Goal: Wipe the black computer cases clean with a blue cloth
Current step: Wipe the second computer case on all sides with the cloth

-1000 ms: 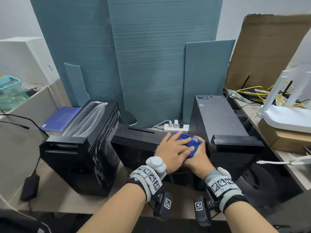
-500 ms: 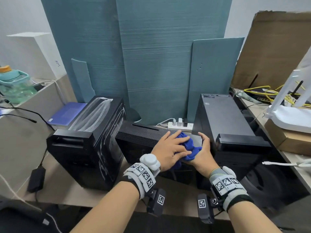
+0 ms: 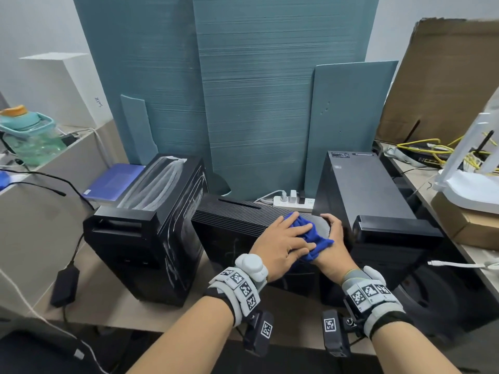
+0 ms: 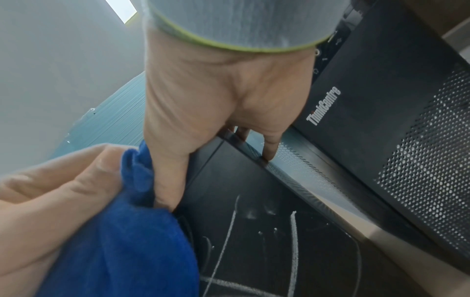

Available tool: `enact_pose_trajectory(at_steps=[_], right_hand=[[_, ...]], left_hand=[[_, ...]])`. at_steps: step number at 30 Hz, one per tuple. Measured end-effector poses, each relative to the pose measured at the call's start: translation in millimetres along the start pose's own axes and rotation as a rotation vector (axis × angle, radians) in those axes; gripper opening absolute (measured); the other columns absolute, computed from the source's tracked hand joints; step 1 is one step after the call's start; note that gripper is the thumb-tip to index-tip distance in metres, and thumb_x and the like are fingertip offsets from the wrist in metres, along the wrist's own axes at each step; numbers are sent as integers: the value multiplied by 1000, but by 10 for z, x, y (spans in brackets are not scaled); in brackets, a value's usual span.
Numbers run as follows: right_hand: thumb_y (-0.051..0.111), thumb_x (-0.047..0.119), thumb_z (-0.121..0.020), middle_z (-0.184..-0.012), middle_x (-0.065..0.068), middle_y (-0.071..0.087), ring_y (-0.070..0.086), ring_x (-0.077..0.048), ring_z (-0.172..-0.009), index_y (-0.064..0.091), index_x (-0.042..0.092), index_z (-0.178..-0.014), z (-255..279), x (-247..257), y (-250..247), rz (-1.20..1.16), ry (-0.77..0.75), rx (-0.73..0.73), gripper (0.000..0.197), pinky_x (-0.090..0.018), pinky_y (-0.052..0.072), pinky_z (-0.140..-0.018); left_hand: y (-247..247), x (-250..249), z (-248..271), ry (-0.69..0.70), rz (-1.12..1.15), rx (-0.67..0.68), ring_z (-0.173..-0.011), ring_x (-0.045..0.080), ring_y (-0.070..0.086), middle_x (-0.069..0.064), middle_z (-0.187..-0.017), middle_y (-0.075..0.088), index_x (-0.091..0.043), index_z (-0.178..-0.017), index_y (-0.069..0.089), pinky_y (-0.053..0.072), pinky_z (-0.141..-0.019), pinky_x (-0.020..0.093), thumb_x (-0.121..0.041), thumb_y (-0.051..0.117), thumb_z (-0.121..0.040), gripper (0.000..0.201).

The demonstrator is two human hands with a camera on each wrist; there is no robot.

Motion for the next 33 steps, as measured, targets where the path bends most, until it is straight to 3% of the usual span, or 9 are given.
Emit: enact_pose_trajectory(at_steps=[3, 6, 10, 12, 17, 23, 27, 30, 33], right_hand=[[100, 26, -50, -140, 2, 37, 56, -10, -120, 31, 38, -136, 24, 46, -11, 27, -15, -12, 111, -20, 50, -95], [99, 30, -44, -137, 0, 38, 50, -1, -120, 34, 34, -135, 36, 63, -15, 44, -4, -46, 112, -25, 45, -105], [100, 14, -52, -132, 3, 36, 42, 19, -112, 34, 32, -135, 10, 52, -21, 84, 5, -28, 108, 1, 36, -93], [99, 14, -54, -130, 5, 35, 39, 23, -110, 34, 32, -135, 4, 58, -20, 104, 12, -19, 106, 4, 33, -88], [100, 18, -54, -130, 5, 34, 40, 16, -115, 33, 32, -137, 19, 103, -15, 130, 16, -13, 107, -11, 33, -99], [100, 27, -50, -129, 7, 34, 44, -6, -121, 33, 35, -135, 27, 136, -15, 155, -1, -15, 109, -30, 38, -112], [100, 27, -51, -129, 8, 32, 42, -8, -123, 31, 38, -134, 34, 153, 10, 157, -7, -13, 108, -31, 36, -115], [99, 23, -54, -129, 7, 32, 42, -7, -122, 31, 36, -134, 33, 147, 7, 151, 0, -11, 106, -28, 36, -113], [100, 19, -54, -129, 5, 32, 43, -3, -117, 32, 32, -136, 23, 152, 16, 142, -1, -25, 107, -26, 36, -110]], left_hand=[[-73, 163, 144, 74, -70, -20, -153, 32, 18, -5, -157, 42, -35, -131, 66, 7, -124, 46, -37, 47, -102, 34], [-259, 513, 370, 9, -126, -87, -154, 29, 16, -7, -159, 39, -37, -136, 61, 9, -124, 45, -39, 45, -103, 37], [-526, 927, 672, -159, -236, -205, -152, 29, 24, -7, -157, 41, -34, -140, 59, 15, -123, 48, -38, 42, -104, 39], [-680, 1134, 824, -276, -244, -277, -151, 31, 26, -4, -156, 44, -29, -138, 61, 17, -123, 49, -36, 40, -104, 41], [-849, 1522, 1009, -605, -313, -214, -155, 28, 11, -3, -162, 32, -25, -148, 49, 11, -126, 44, -42, 17, -102, 59], [-899, 1578, 863, -817, -380, -118, -154, 33, 5, 3, -167, 19, -21, -157, 31, 9, -124, 46, -32, 21, -109, 50], [-882, 1526, 642, -769, -505, 4, -152, 38, 11, 6, -165, 25, -17, -156, 30, 18, -122, 50, -31, 21, -106, 52], [-718, 1148, 342, -586, -624, 100, -148, 40, 17, 9, -162, 29, -13, -154, 30, 27, -117, 49, -32, 23, -104, 54], [-341, 701, 35, -389, -670, 202, -148, 42, 18, 16, -162, 27, -6, -154, 29, 19, -121, 50, -32, 20, -105, 57]])
Point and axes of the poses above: each hand's wrist, its own z-axis away from the middle knuckle, its own y-axis out of the palm, x = y × z, the point moved 8 cm from there along -z, towards the middle knuckle
